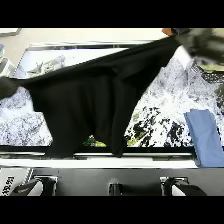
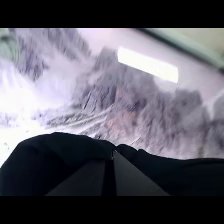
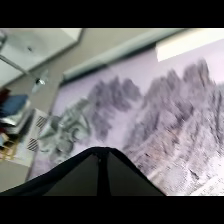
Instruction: Fold the clothes and pants, and hang the long-sleeved shirts on hangers.
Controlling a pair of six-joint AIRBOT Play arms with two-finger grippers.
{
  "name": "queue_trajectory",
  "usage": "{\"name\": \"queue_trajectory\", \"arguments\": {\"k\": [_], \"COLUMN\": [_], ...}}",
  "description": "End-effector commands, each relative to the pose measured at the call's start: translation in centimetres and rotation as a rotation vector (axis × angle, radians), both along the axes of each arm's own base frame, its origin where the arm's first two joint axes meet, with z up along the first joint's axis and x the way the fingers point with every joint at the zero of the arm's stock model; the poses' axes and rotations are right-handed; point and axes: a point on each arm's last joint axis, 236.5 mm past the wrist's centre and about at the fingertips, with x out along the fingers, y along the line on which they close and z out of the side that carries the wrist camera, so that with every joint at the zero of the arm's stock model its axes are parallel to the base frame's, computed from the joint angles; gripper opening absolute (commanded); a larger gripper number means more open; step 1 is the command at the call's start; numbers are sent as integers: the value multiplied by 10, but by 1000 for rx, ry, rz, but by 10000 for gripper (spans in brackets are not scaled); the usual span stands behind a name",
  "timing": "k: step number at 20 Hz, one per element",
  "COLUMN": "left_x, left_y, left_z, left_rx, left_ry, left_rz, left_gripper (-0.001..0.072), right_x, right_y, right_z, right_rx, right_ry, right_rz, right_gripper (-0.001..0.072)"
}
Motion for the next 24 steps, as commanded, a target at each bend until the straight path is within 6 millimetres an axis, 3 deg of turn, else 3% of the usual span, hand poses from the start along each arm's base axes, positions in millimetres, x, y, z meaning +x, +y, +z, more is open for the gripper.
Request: {"name": "queue_trajectory", "arguments": {"k": [1, 3, 5, 8, 11, 14, 15, 16, 17, 18, 22, 24], "left_x": [71, 100, 124, 152, 162, 153, 147, 141, 134, 126, 74, 40], "left_y": [-35, -55, -72, -90, -103, -109, -107, -103, -96, -86, -37, -20], "left_z": [-107, -148, -168, -170, -167, -182, -186, -189, -190, -189, -171, -166], "left_rx": [-3, -35, -72, -68, -49, -61, -79, -103, -123, -144, -224, -248], "left_ry": [129, 148, 130, 33, -36, 37, 80, 133, 187, 243, 423, 514], "left_rz": [-65, -55, -30, 11, 28, -9, -20, -35, -51, -71, -107, -129], "left_gripper": [16, 16, 16, 16, 17, 27, 109, 277, 420, 475, 473, 473], "right_x": [72, 107, 132, 154, 155, 134, 123, 109, 95, 80, -15, -35], "right_y": [32, 47, 58, 76, 89, 90, 84, 74, 62, 47, -6, -21], "right_z": [-126, -186, -227, -255, -281, -301, -304, -304, -302, -298, -284, -286], "right_rx": [1, 19, 45, 39, 52, 102, 127, 141, 132, 100, -11, 37], "right_ry": [195, 247, 261, 212, 249, 409, 485, 555, 604, 634, 779, 812], "right_rz": [49, 13, -44, -94, -100, -67, -53, -27, 11, 69, 422, 426], "right_gripper": [28, 28, 28, 29, 30, 81, 87, 205, 399, 499, 496, 478]}}
